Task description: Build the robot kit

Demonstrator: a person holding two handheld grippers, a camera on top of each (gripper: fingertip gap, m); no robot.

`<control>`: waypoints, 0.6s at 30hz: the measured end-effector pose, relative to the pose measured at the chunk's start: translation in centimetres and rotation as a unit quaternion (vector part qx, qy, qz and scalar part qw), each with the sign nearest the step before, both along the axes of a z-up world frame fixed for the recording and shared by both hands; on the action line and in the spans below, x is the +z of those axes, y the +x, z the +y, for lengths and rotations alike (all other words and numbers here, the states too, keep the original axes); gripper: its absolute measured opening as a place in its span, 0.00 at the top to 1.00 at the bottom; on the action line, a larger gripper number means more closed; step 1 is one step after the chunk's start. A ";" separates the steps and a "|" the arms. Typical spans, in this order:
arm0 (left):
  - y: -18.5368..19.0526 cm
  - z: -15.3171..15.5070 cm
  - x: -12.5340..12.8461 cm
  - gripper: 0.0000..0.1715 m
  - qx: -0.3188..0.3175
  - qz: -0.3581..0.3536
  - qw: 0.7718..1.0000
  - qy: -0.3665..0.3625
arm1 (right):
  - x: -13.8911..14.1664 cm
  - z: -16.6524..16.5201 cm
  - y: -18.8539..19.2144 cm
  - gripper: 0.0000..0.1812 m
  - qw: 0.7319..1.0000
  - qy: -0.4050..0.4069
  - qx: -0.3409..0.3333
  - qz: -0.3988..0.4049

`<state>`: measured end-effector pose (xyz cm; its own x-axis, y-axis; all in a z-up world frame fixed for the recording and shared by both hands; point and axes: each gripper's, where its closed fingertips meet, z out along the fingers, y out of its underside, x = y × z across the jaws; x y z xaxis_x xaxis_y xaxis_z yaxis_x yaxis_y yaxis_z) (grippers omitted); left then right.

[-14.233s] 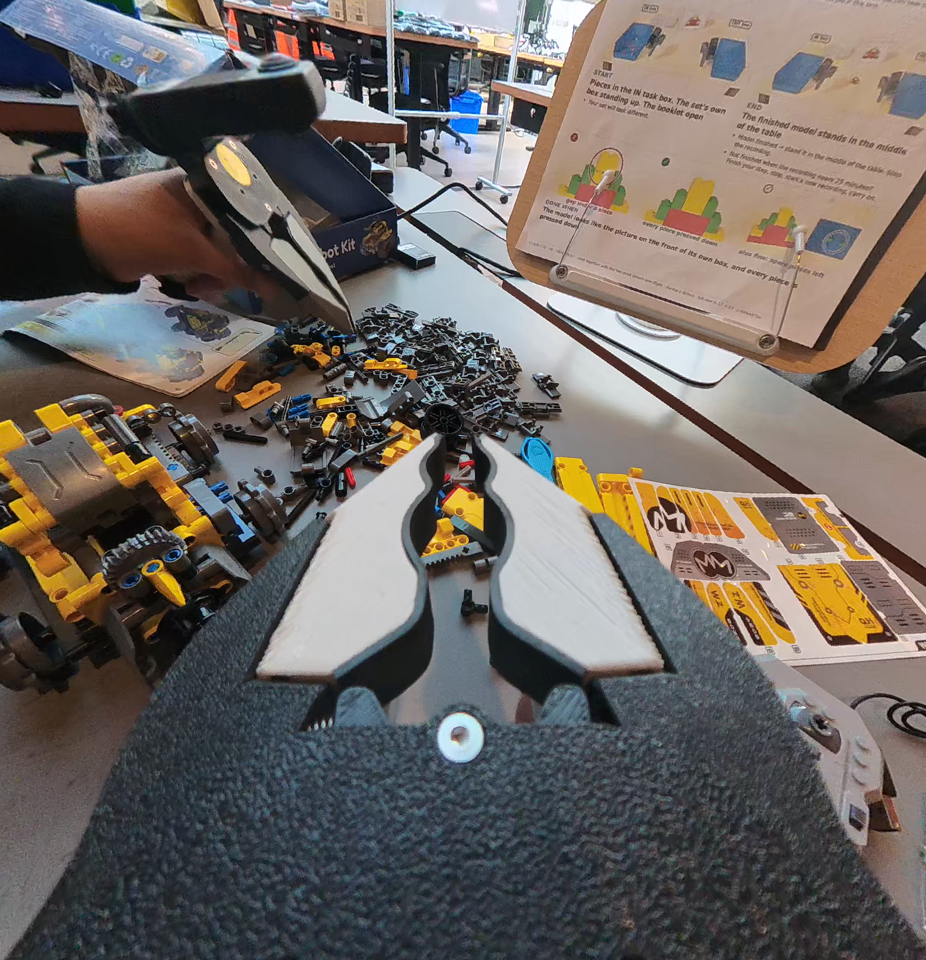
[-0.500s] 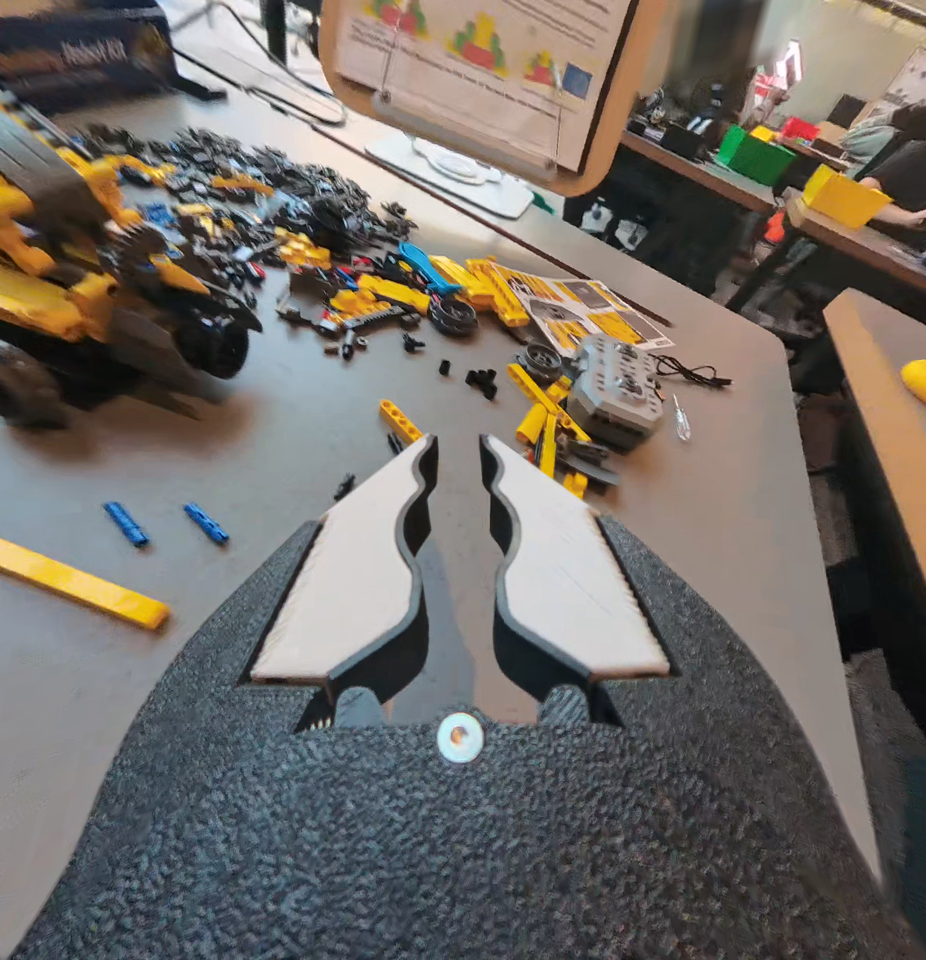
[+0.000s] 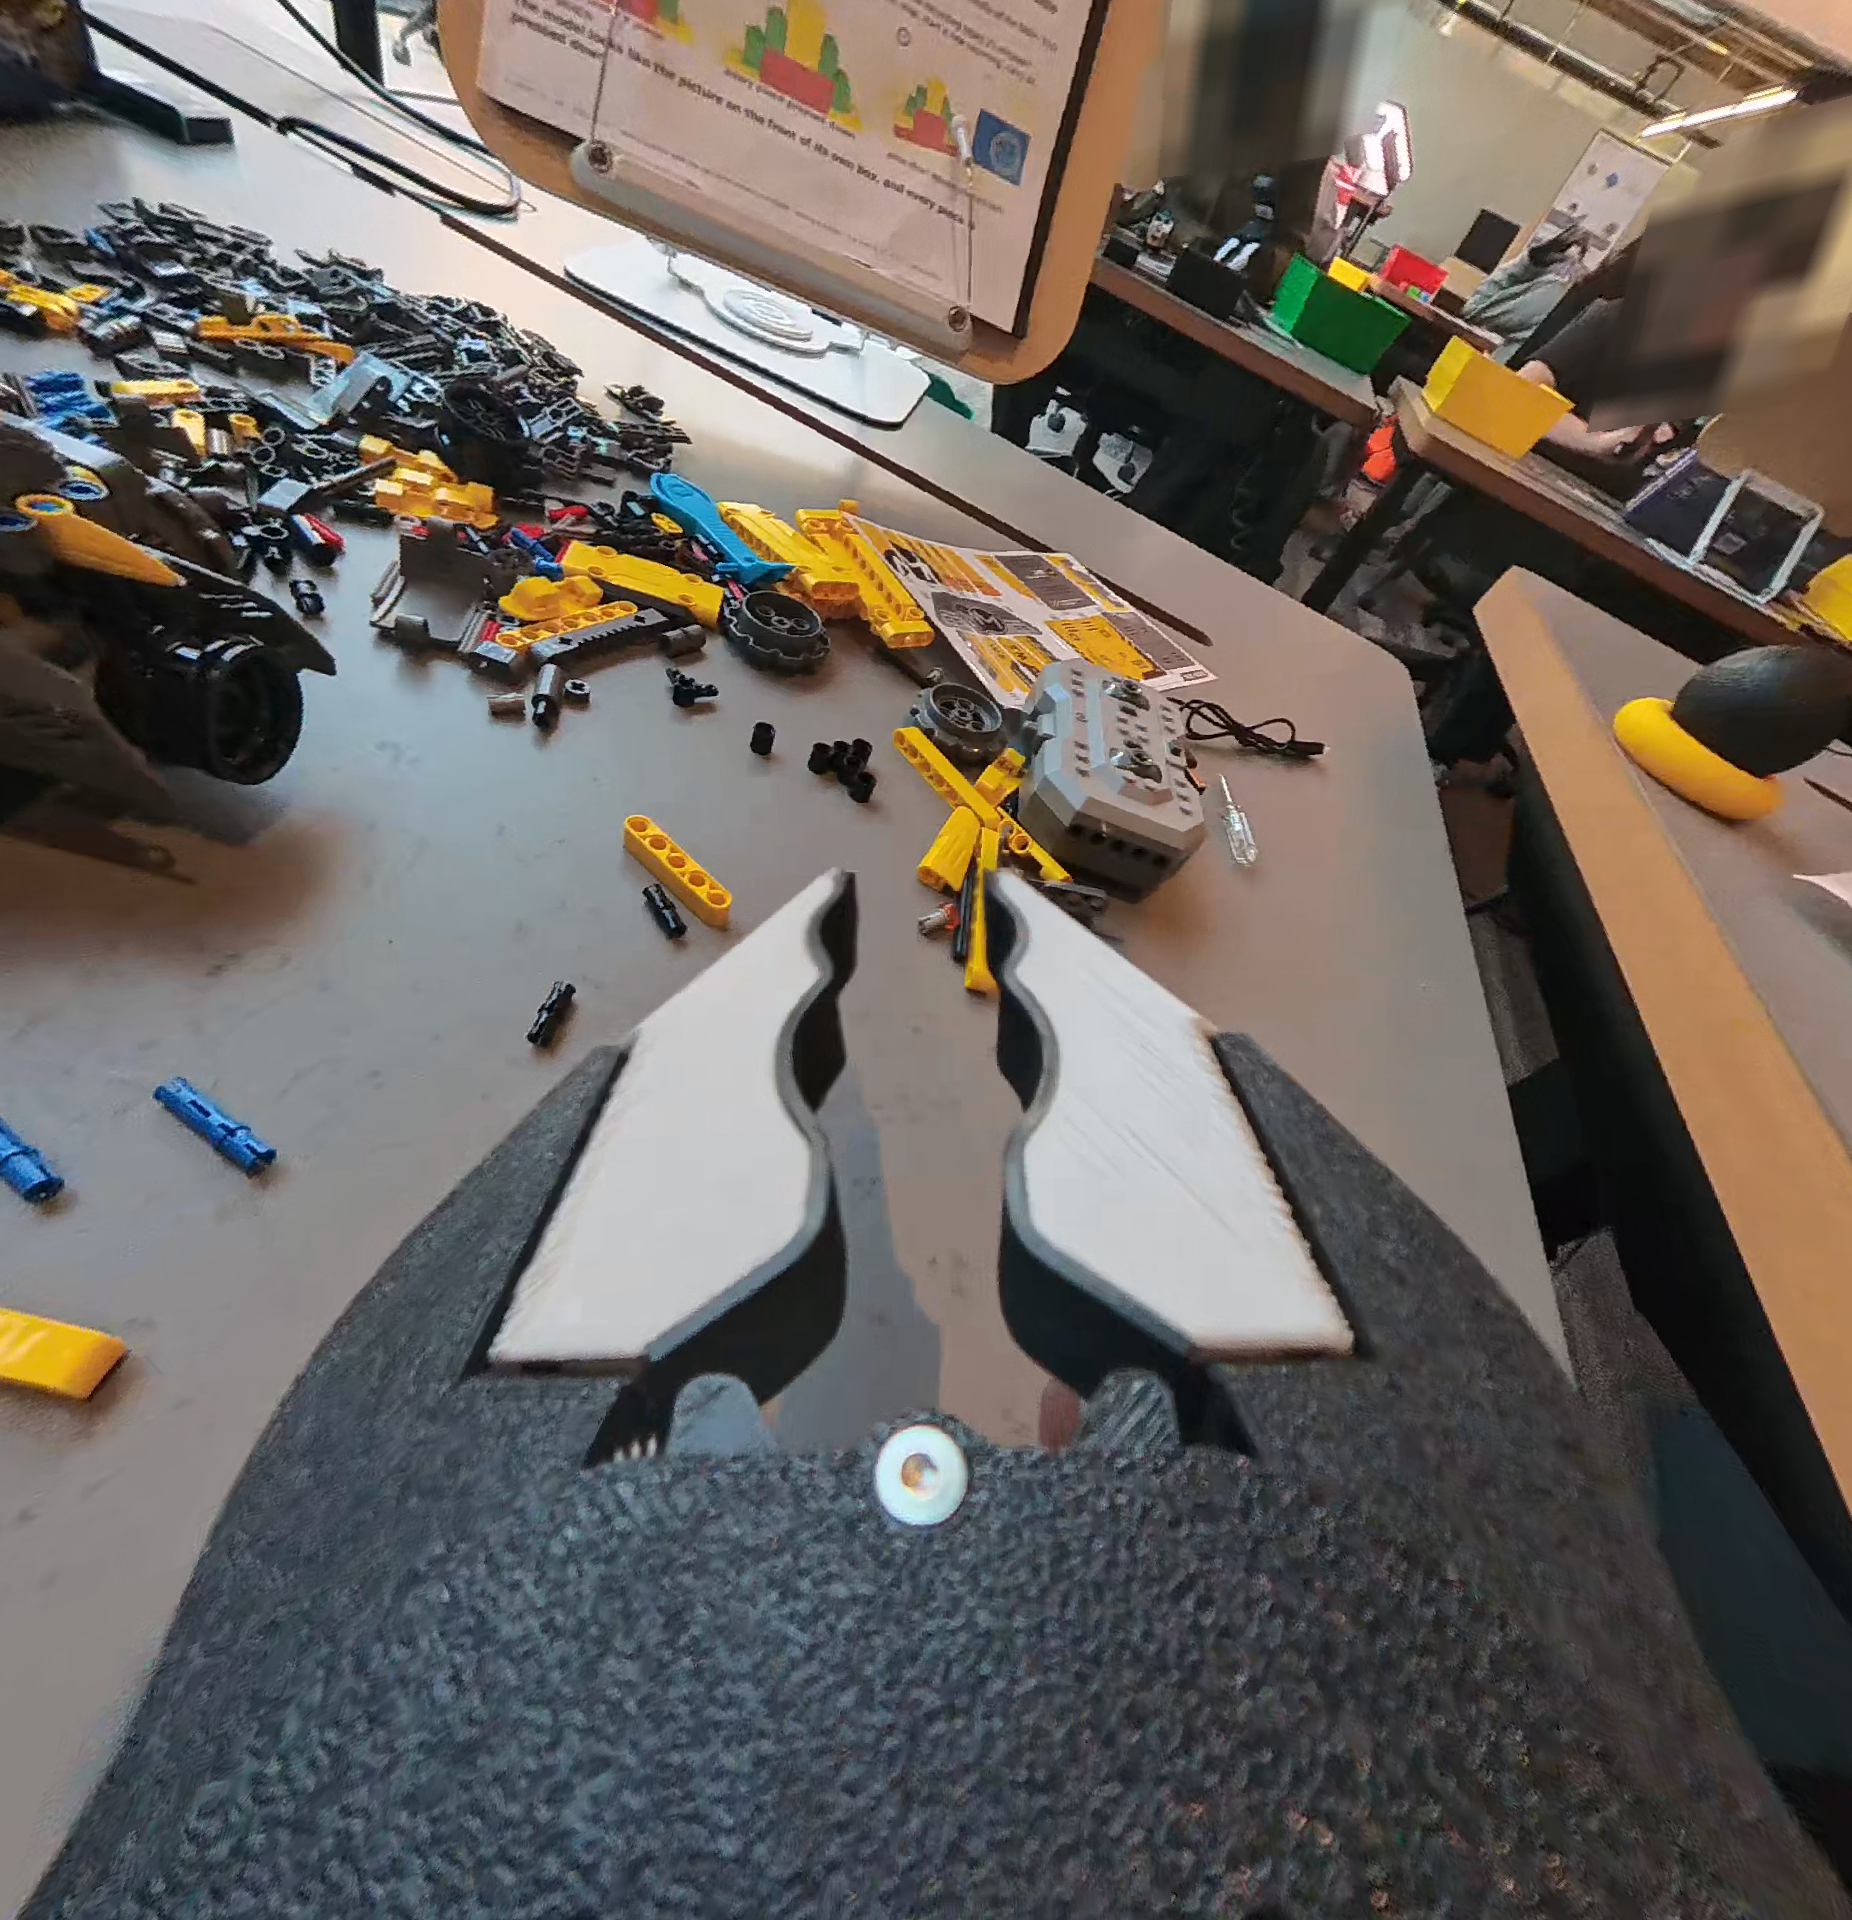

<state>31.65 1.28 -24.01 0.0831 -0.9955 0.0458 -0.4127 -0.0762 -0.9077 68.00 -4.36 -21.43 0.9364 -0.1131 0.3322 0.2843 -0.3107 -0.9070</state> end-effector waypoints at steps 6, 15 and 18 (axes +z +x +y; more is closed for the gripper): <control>0.2 0.8 3.1 0.93 0.003 -0.050 0.999 0.009 | 0.4 -0.2 -0.1 0.98 1.000 0.013 -0.008 -0.022; 1.2 1.6 2.0 0.83 -0.033 -0.044 0.996 -0.076 | 0.5 -0.2 0.4 0.94 1.000 0.014 -0.016 -0.010; 1.5 1.8 2.7 0.87 -0.039 -0.069 0.993 -0.083 | 0.4 -0.2 0.3 0.94 1.000 0.012 -0.015 -0.013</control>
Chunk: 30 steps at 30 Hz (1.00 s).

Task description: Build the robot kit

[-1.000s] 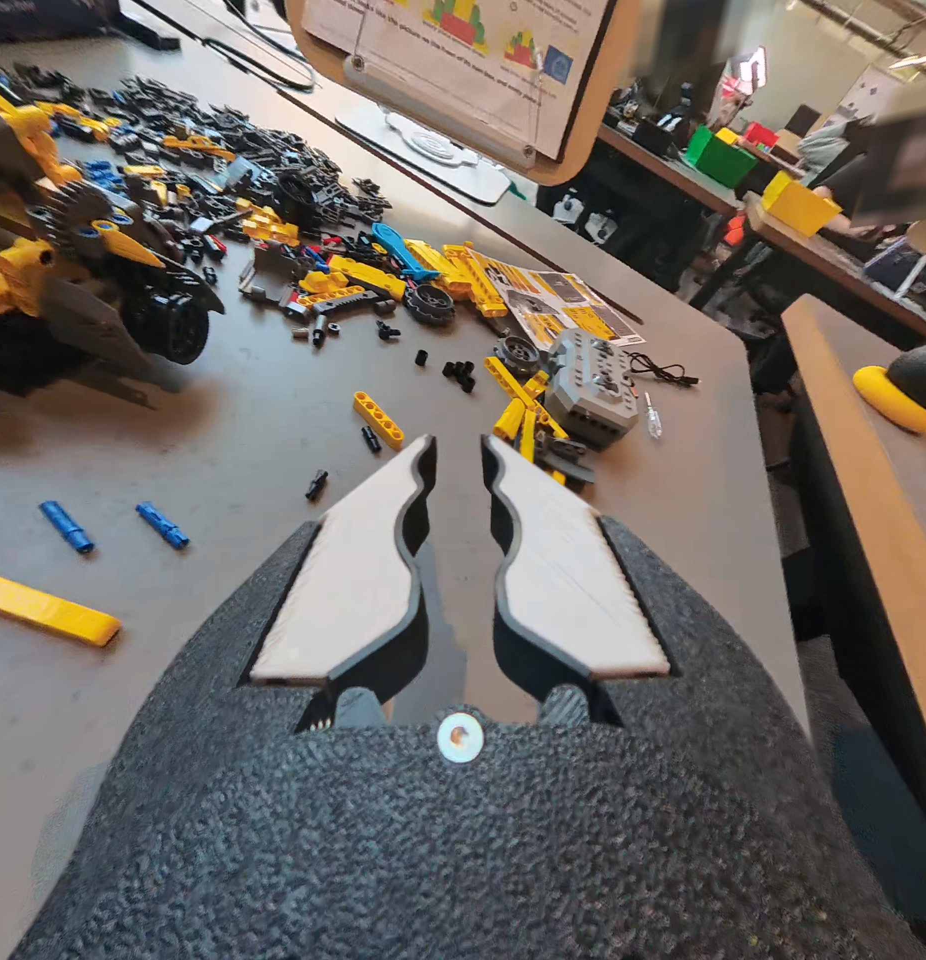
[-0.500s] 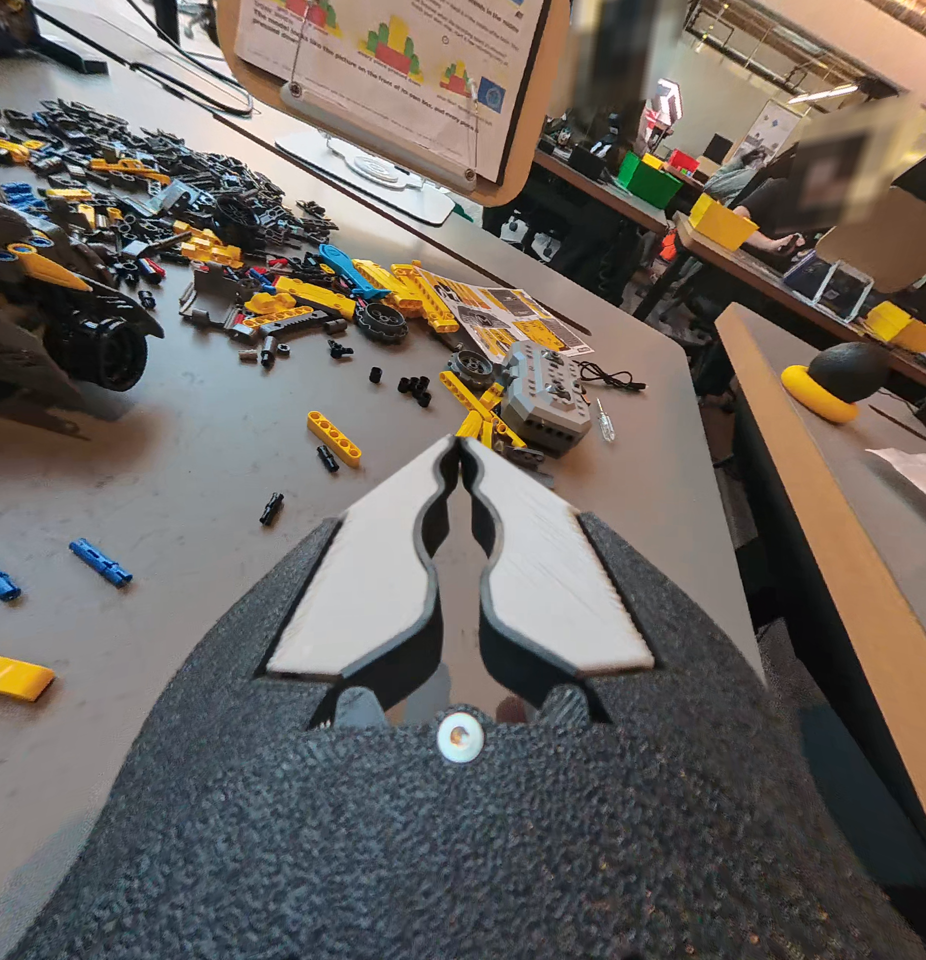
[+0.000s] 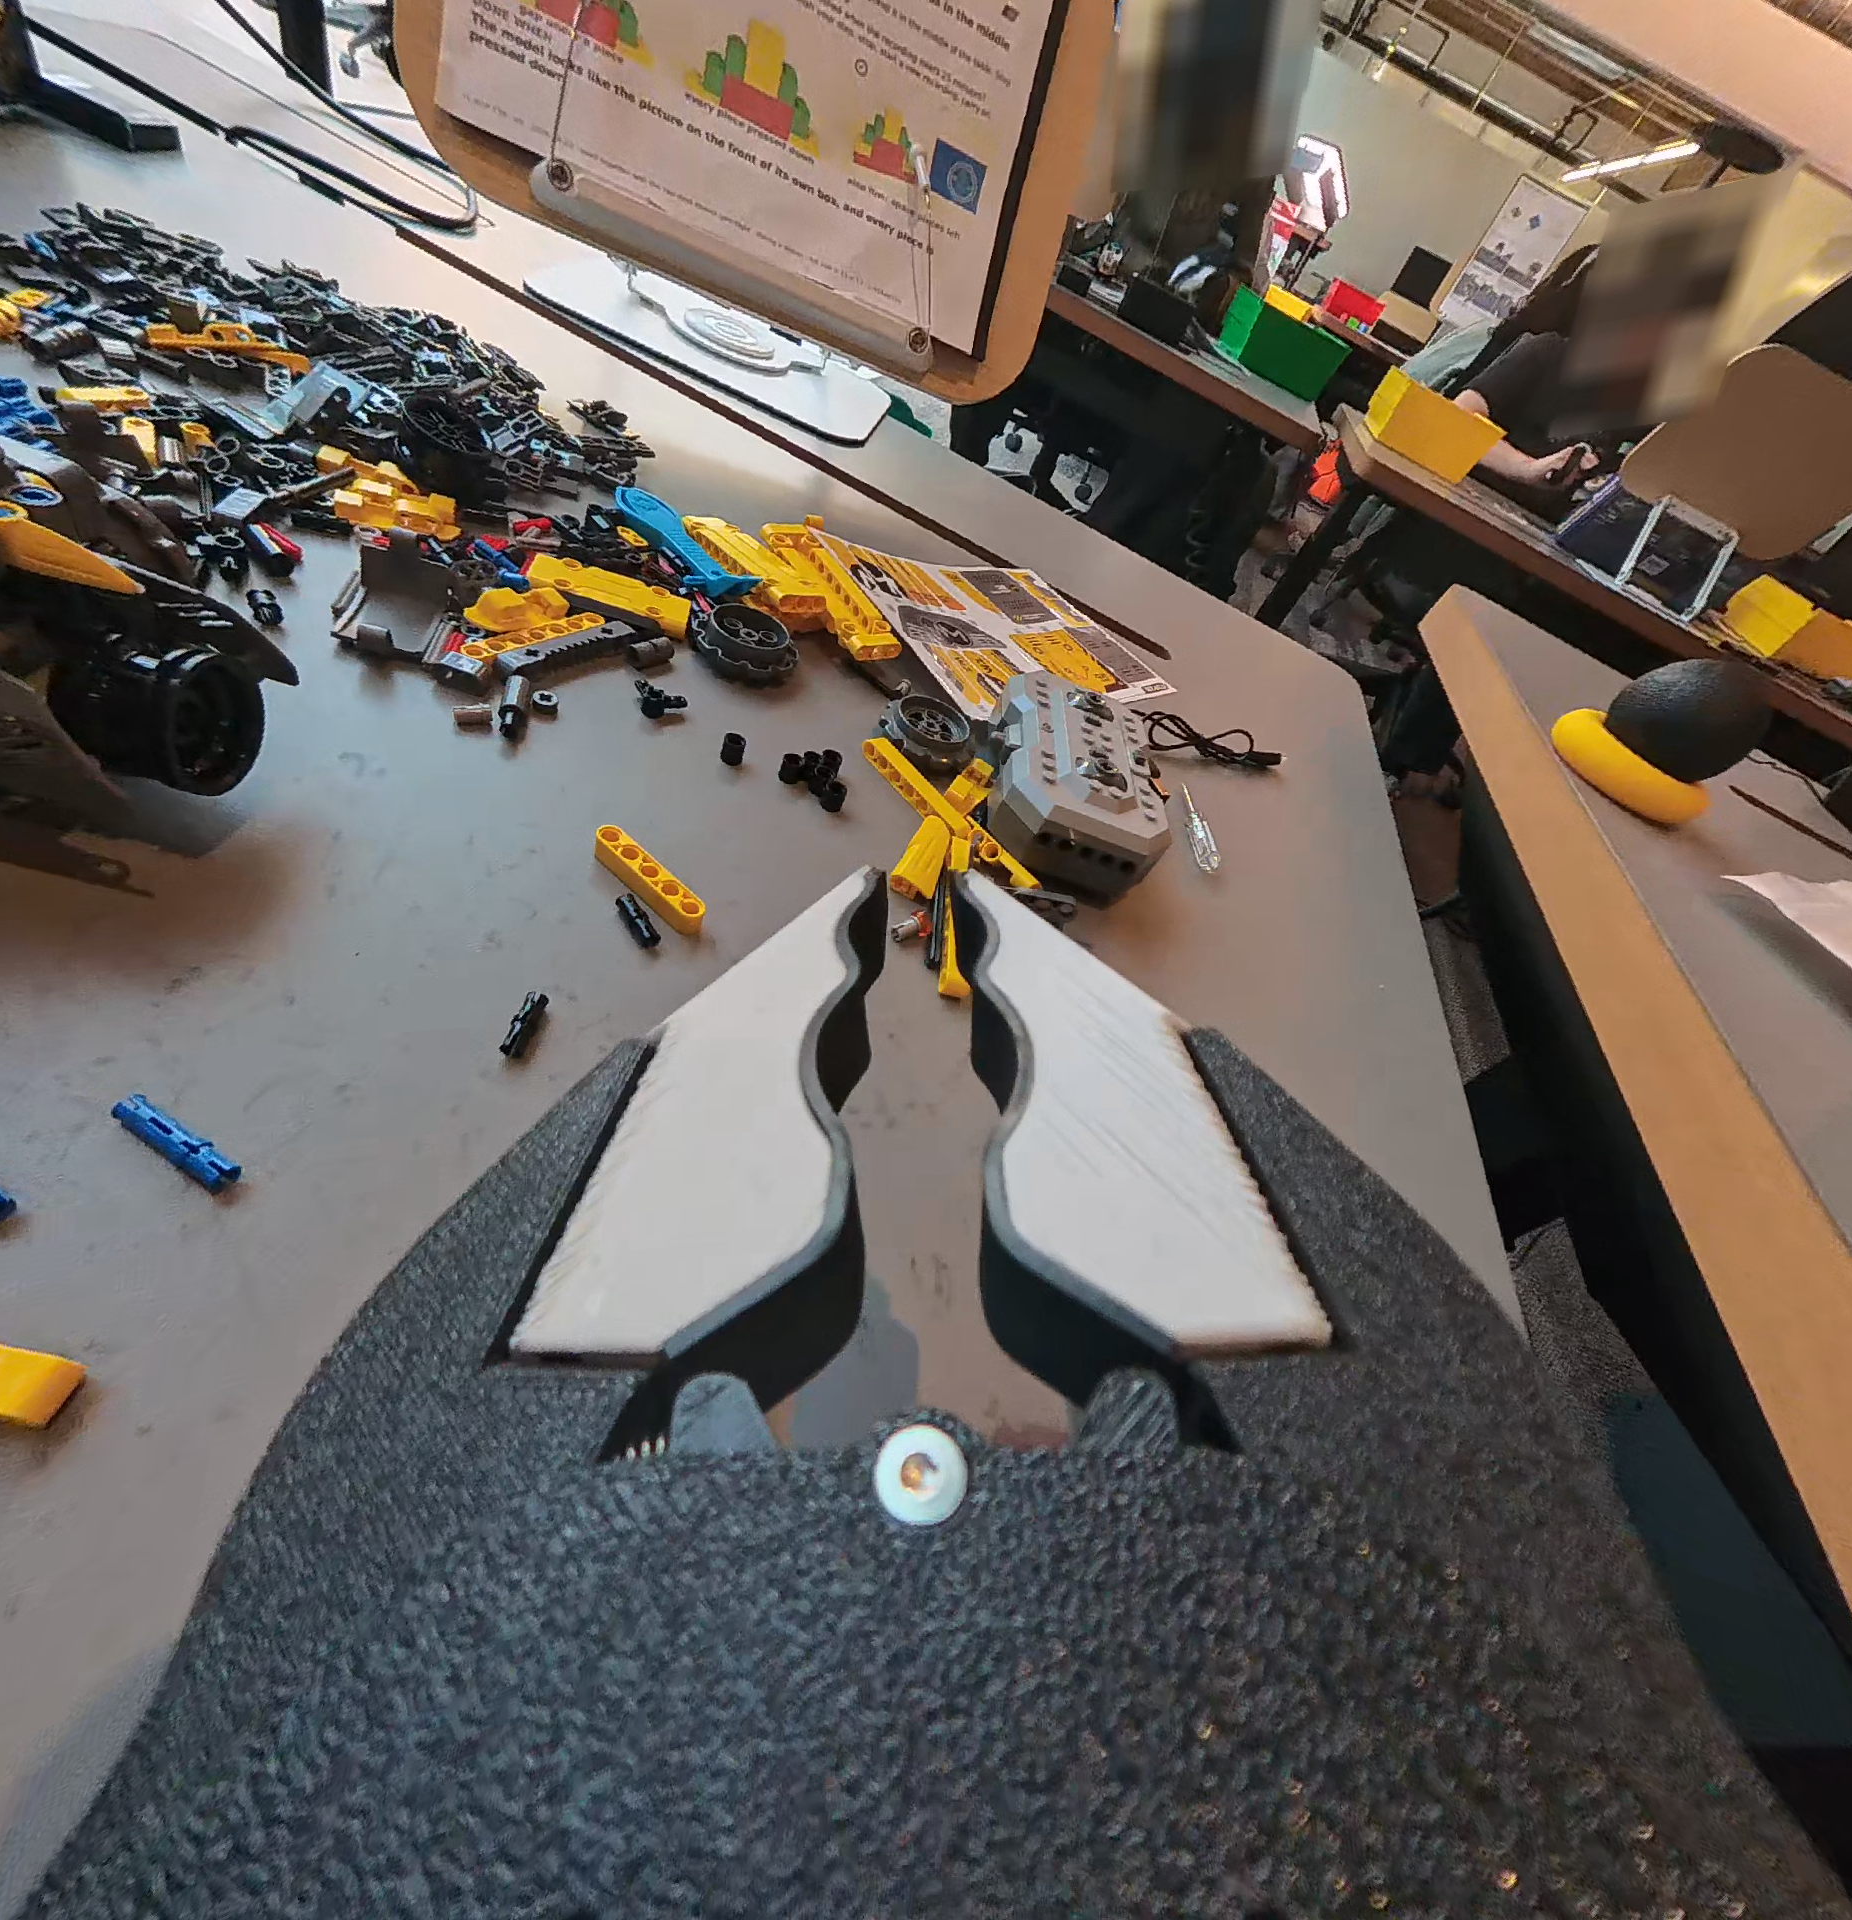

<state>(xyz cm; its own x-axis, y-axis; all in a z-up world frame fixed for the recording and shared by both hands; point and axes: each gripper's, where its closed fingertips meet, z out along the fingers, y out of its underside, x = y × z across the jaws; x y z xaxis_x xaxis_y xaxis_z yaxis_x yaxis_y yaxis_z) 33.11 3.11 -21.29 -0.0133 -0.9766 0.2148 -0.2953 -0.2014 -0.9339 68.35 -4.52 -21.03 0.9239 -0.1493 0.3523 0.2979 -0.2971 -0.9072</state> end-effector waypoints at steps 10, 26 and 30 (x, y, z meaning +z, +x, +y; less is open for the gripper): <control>1.3 -0.1 -1.3 1.00 0.007 0.045 0.996 0.077 | -0.5 0.3 -0.9 1.00 0.999 -0.019 0.018 -0.040; 1.8 -0.2 -2.7 0.94 0.010 0.095 0.988 0.121 | 0.6 -0.3 -1.4 0.89 0.999 0.019 0.034 -0.035; 1.9 -0.2 -3.0 0.94 0.019 0.107 0.983 0.146 | 1.3 -0.6 -0.8 0.84 0.999 0.040 0.022 -0.017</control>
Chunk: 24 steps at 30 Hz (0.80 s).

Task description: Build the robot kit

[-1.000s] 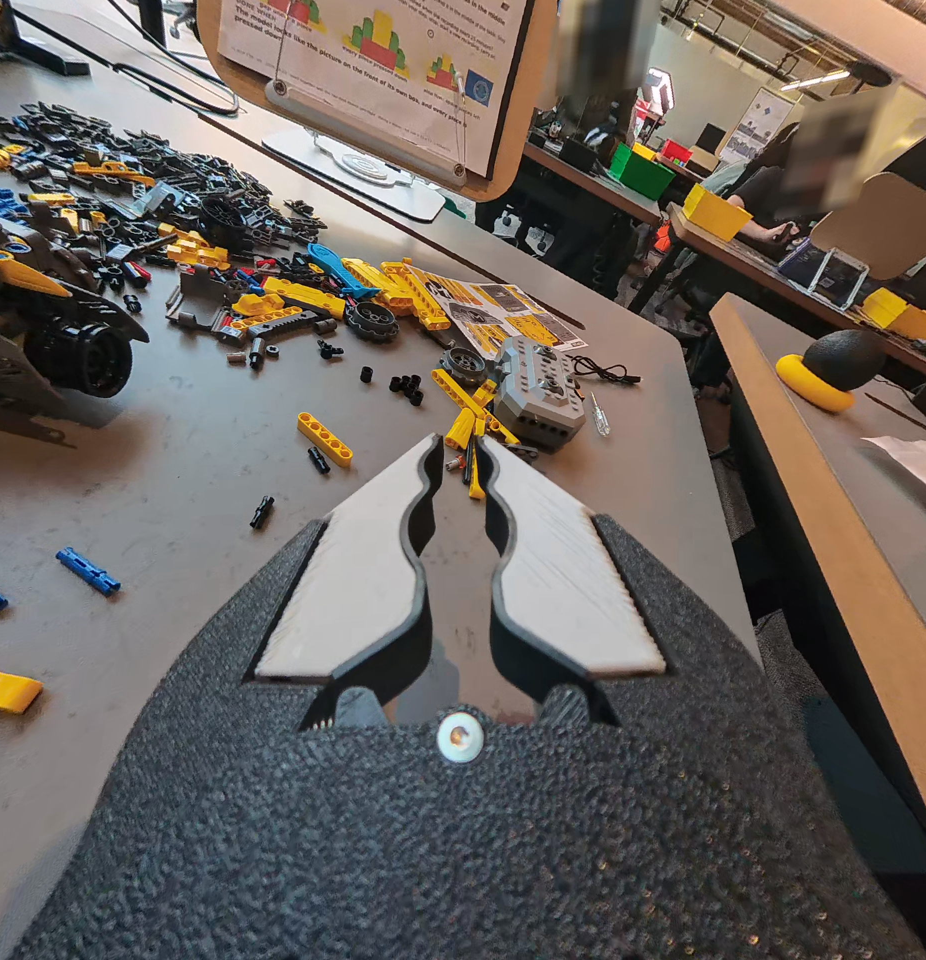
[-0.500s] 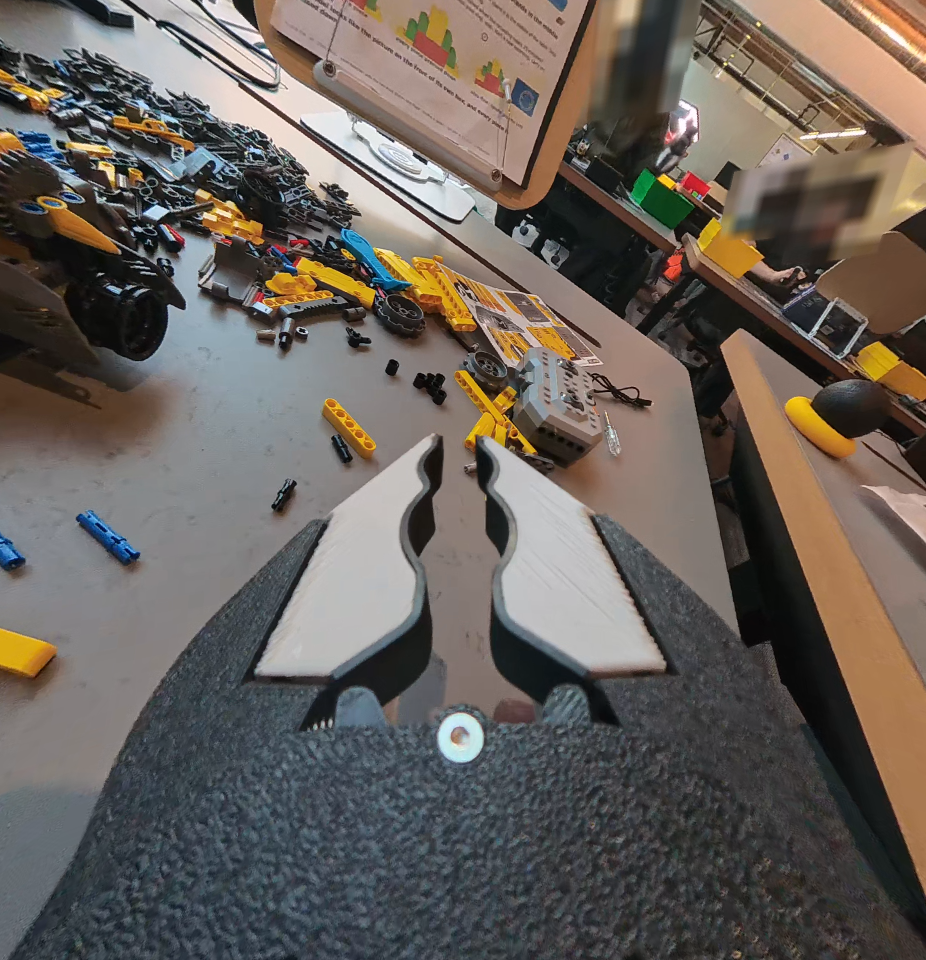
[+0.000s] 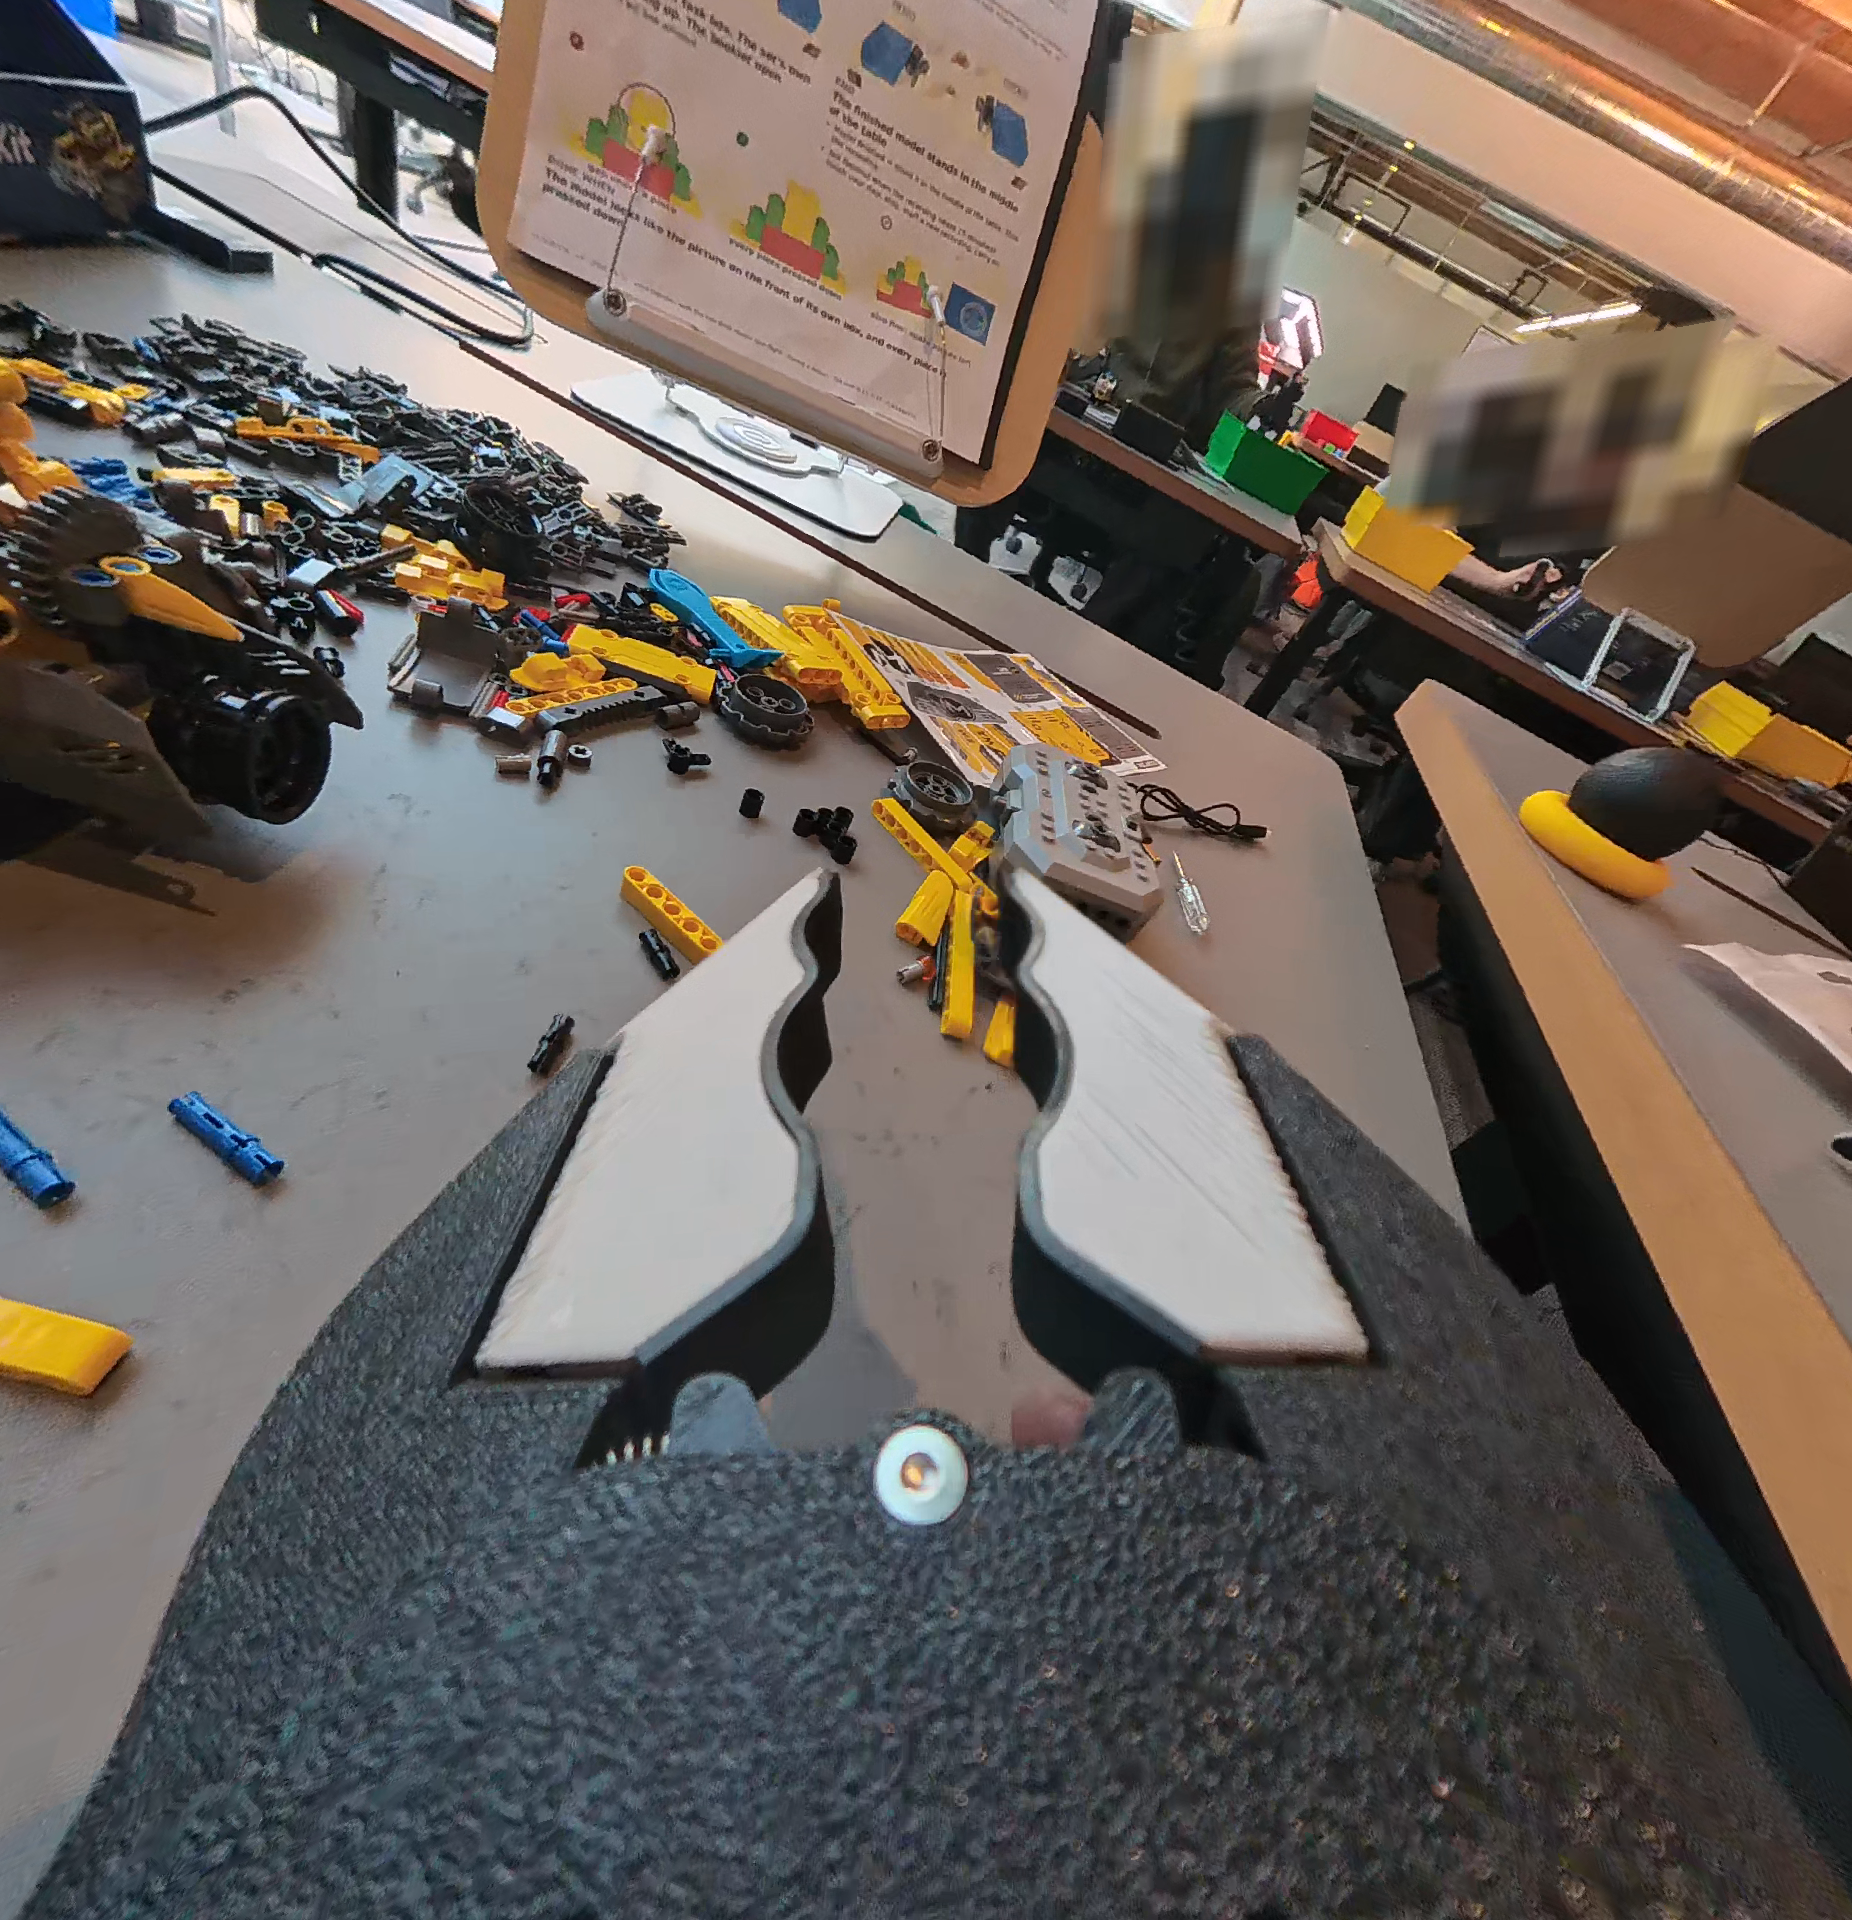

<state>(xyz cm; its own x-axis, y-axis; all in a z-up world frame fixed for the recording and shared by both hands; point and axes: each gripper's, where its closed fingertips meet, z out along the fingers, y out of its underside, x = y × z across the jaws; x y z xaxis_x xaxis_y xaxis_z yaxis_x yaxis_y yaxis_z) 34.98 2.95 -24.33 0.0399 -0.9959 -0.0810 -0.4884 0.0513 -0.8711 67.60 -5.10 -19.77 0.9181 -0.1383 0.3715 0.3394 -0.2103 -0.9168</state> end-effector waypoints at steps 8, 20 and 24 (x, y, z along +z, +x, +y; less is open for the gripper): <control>0.1 0.0 -0.3 0.93 0.002 0.012 1.000 0.014 | 0.0 -0.2 -0.5 0.84 1.000 0.003 0.010 -0.005; 0.2 -0.1 -1.1 0.92 0.003 0.037 0.998 0.053 | 0.5 -0.5 -0.3 0.84 1.000 0.022 0.014 0.015; 0.2 -0.3 -1.2 0.92 -0.001 0.042 0.997 0.062 | 1.0 -0.9 0.2 0.85 0.998 0.040 0.011 0.042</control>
